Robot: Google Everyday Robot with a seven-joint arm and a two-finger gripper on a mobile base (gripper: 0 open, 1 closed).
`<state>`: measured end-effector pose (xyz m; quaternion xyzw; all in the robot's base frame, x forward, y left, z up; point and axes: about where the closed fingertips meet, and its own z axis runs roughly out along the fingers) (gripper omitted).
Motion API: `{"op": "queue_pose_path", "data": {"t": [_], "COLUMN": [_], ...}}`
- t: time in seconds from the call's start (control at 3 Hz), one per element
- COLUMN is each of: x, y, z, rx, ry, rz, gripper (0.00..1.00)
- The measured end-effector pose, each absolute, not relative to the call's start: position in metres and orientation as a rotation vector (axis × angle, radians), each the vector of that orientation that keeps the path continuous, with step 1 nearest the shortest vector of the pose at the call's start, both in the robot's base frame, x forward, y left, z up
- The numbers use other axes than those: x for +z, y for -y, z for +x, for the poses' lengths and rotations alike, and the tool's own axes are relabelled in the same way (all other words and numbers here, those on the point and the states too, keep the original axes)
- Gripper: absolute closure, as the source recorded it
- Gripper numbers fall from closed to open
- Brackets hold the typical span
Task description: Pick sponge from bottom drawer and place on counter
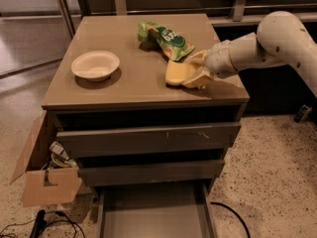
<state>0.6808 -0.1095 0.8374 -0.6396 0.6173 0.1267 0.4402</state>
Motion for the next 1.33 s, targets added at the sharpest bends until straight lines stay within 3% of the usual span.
{"op": "queue_pose_path", "data": {"t": [0.67, 1.33], "x": [0.8373, 0.8372], "y": [0.1095, 0.1093], "z": [0.6808, 0.6808], "rx": [0.315, 0.315], "ry": [-1.533, -1.533], "rz": [-1.589, -1.589], "gripper": [0.06, 0.00]}}
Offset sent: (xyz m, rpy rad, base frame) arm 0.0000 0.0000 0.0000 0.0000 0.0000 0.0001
